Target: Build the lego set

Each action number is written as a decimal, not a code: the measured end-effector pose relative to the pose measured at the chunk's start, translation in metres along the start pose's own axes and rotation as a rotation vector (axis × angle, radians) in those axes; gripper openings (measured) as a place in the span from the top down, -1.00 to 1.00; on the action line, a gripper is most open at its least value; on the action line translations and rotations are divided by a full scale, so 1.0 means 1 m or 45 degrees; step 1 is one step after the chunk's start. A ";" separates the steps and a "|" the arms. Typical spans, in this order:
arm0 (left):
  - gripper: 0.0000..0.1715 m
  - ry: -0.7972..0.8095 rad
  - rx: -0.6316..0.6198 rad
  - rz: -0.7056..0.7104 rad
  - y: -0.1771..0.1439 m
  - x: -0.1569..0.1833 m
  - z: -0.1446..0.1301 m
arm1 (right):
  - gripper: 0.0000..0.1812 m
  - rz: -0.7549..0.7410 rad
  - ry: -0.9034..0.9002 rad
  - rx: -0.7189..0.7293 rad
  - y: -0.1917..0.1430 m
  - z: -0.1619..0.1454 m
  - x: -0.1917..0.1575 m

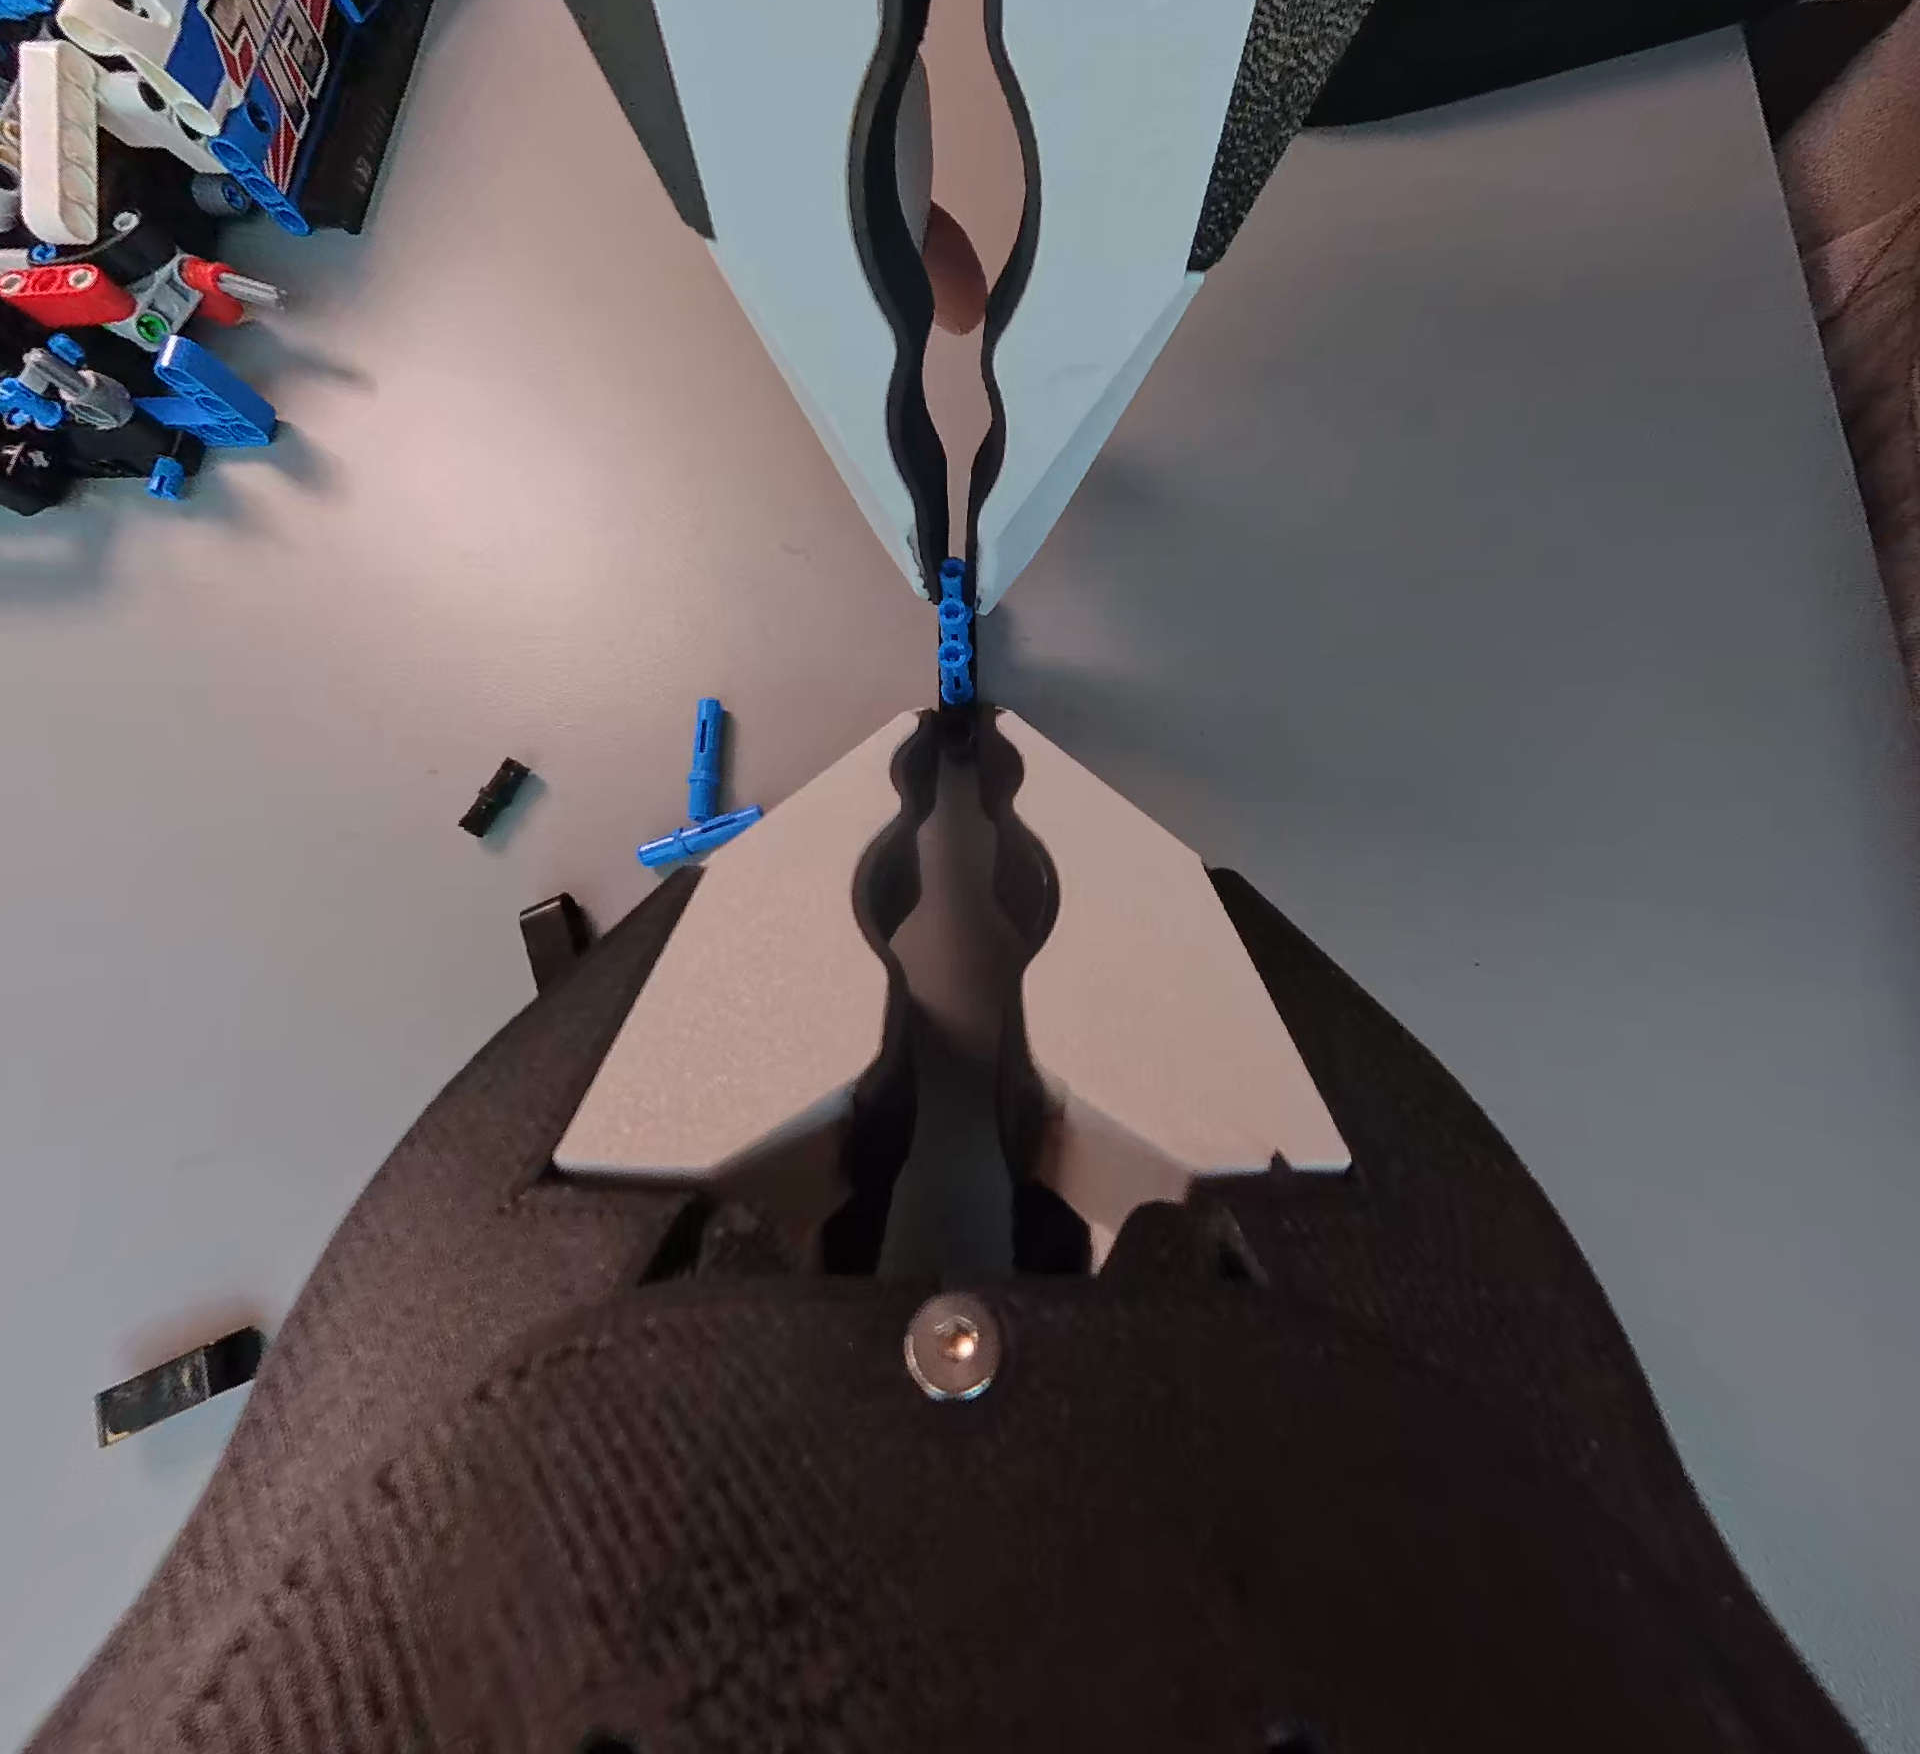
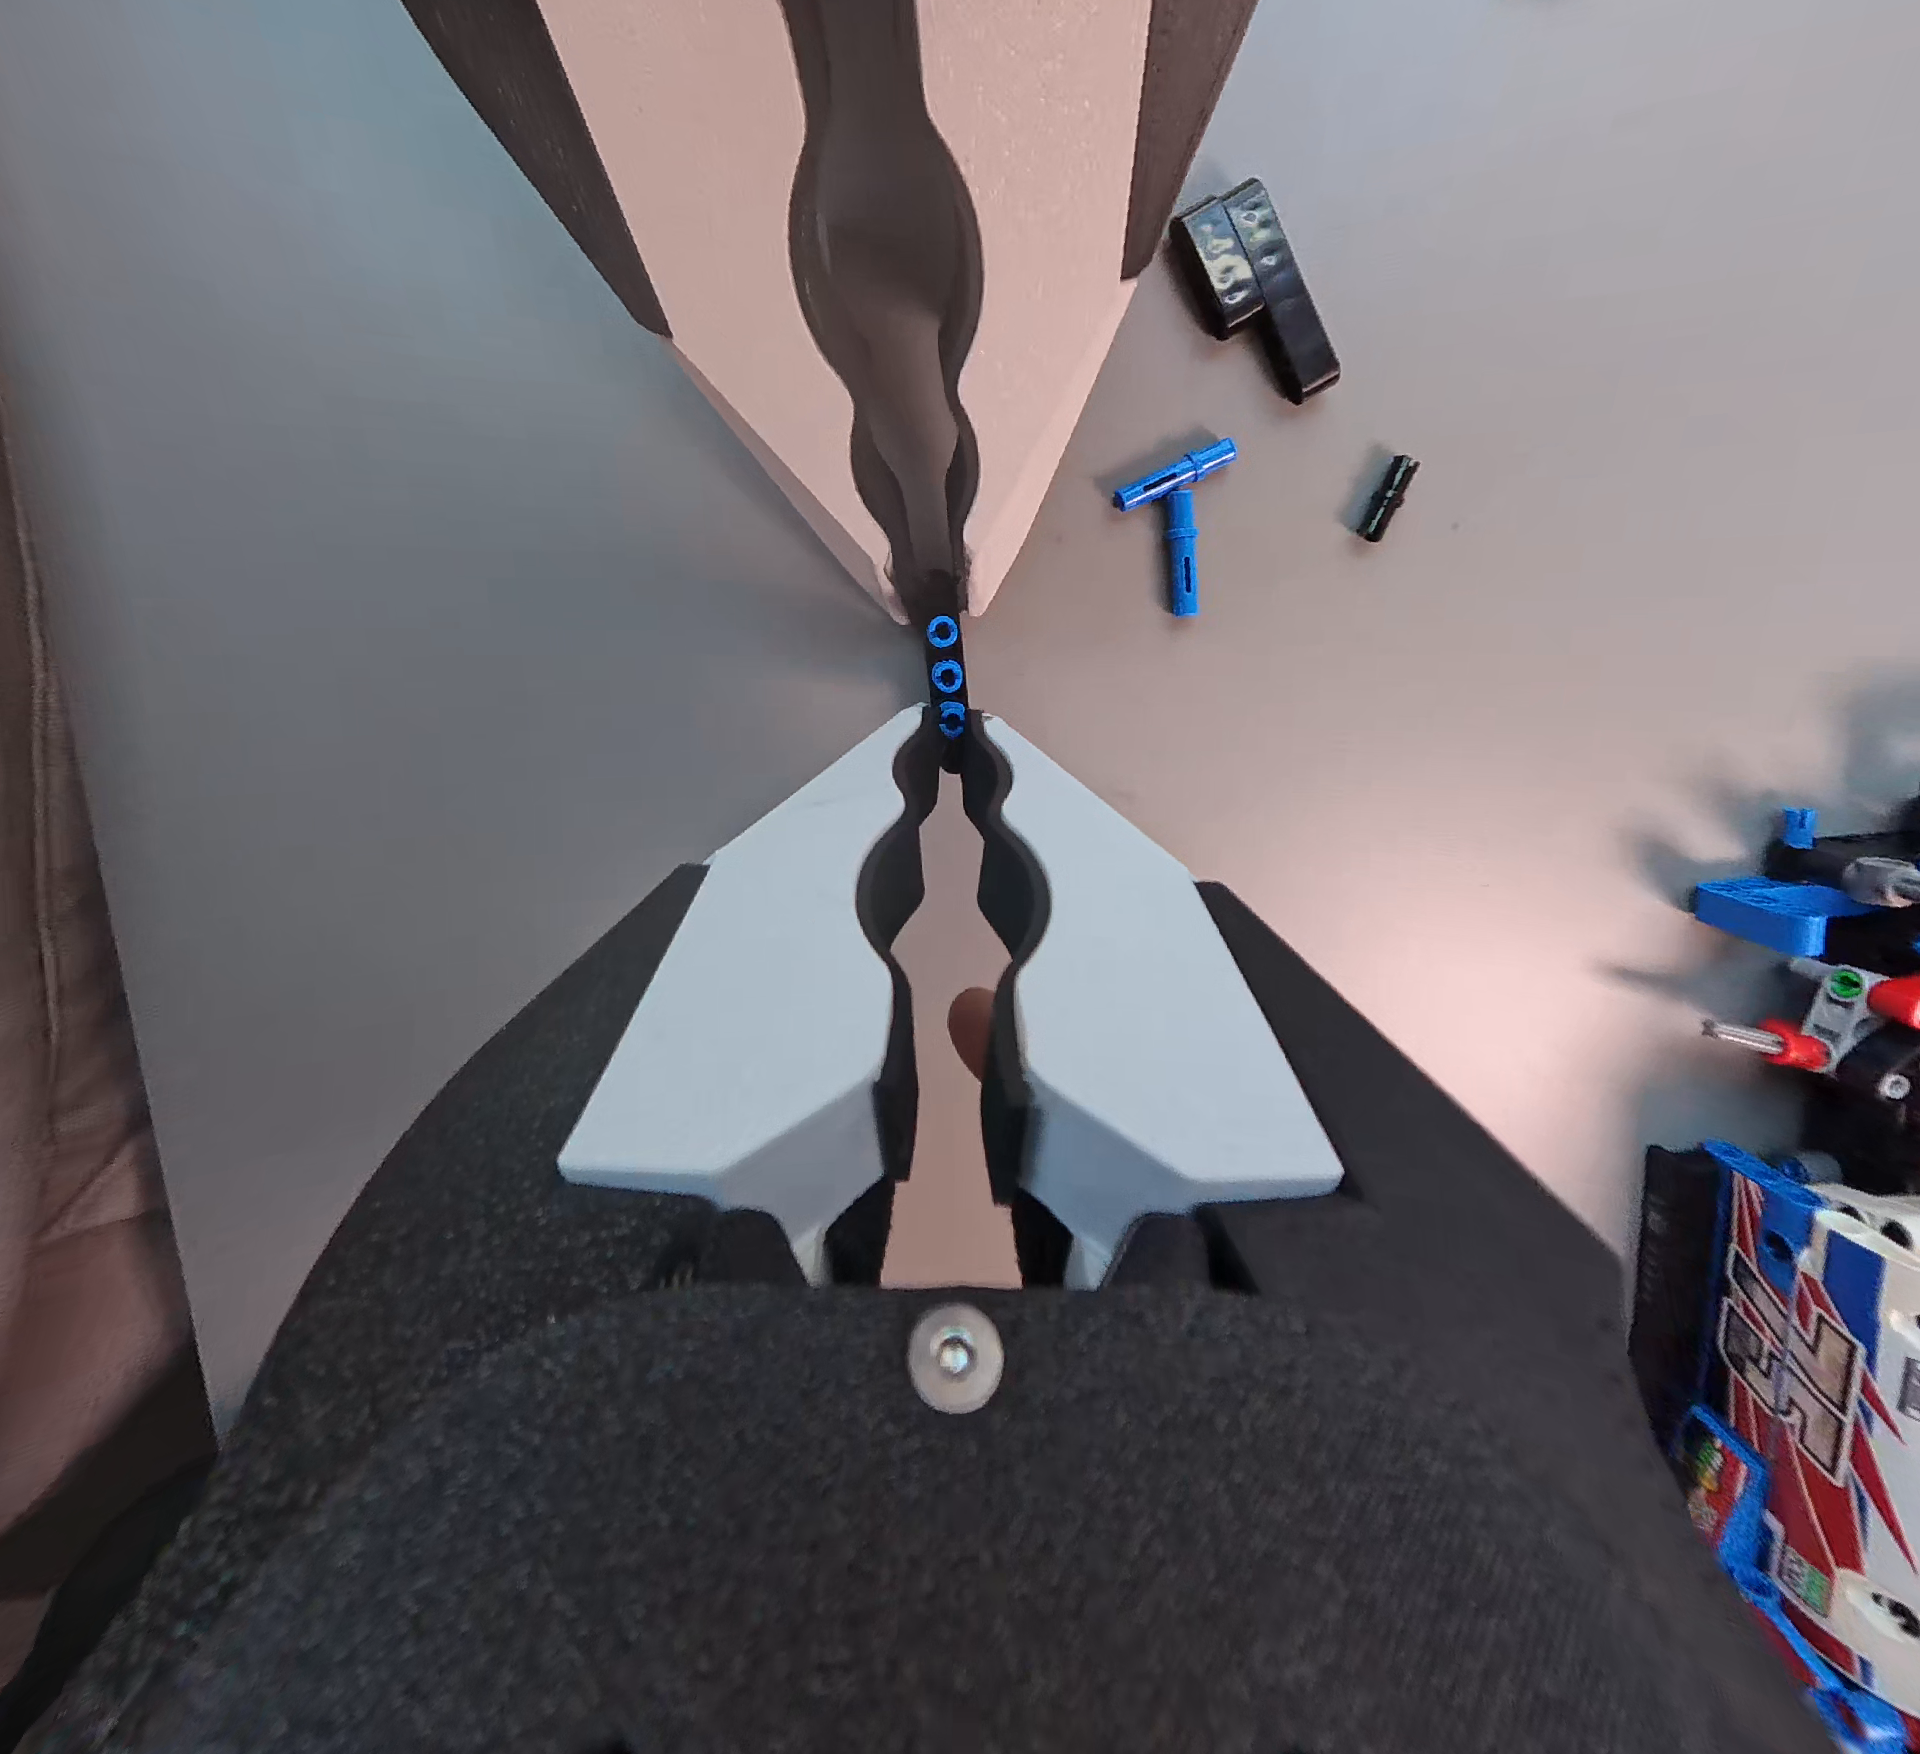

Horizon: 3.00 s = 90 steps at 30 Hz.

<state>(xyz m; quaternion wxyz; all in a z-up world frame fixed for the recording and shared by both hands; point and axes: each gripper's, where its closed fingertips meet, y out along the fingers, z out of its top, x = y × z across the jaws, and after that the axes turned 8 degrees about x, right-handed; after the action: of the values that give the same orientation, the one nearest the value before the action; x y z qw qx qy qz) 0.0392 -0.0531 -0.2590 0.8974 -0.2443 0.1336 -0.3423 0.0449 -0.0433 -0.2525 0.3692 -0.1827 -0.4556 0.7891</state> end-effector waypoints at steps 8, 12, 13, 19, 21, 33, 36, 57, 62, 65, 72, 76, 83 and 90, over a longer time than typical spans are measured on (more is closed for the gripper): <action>0.93 0.007 -0.001 0.009 0.000 0.000 0.000 | 0.98 0.020 0.020 0.010 0.001 0.000 -0.001; 0.93 0.006 -0.002 0.004 0.000 0.000 0.000 | 0.98 0.010 0.061 0.023 0.001 0.000 -0.002; 0.93 0.001 -0.001 0.000 0.000 0.000 0.000 | 0.98 0.008 0.082 0.036 0.002 0.000 -0.001; 0.93 -0.037 -0.011 -0.027 0.000 0.000 0.000 | 0.73 0.037 0.236 0.298 -0.017 0.009 0.005; 0.93 -0.041 -0.016 -0.034 0.000 0.000 0.000 | 0.74 0.008 0.186 0.283 -0.021 0.007 0.005; 0.93 -0.006 -0.008 -0.032 0.000 0.000 0.000 | 0.97 -0.008 0.079 0.148 -0.001 0.004 -0.001; 0.93 -0.002 -0.001 -0.035 0.000 0.000 -0.001 | 0.97 -0.003 0.100 0.134 -0.001 0.004 -0.001; 0.92 0.083 0.001 0.095 -0.004 -0.019 -0.003 | 0.92 -0.015 0.135 0.295 0.008 -0.002 0.011; 0.92 0.083 -0.001 0.123 -0.005 -0.022 -0.004 | 0.95 -0.046 0.139 0.302 0.010 0.000 0.013; 0.90 0.082 -0.001 0.150 -0.005 -0.026 -0.004 | 0.95 -0.085 0.146 0.296 0.010 0.000 0.016; 0.89 0.072 0.016 0.268 -0.010 -0.041 -0.003 | 0.95 -0.213 0.177 0.292 0.006 -0.007 0.034; 0.87 0.025 0.085 0.279 -0.014 -0.044 0.005 | 0.95 -0.307 0.311 0.285 0.000 -0.019 0.050; 0.88 0.034 0.059 0.267 -0.010 -0.041 0.002 | 0.92 -0.284 0.422 0.278 -0.004 -0.025 0.048; 0.83 0.036 0.035 0.238 -0.008 -0.037 0.000 | 0.84 -0.147 0.338 0.285 0.003 -0.011 0.020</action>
<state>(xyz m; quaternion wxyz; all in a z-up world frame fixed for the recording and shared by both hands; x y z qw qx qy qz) 0.0078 -0.0335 -0.2519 0.9267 -0.2135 0.1636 -0.2625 0.0371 -0.0224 -0.2594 0.4888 -0.2167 -0.3217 0.7814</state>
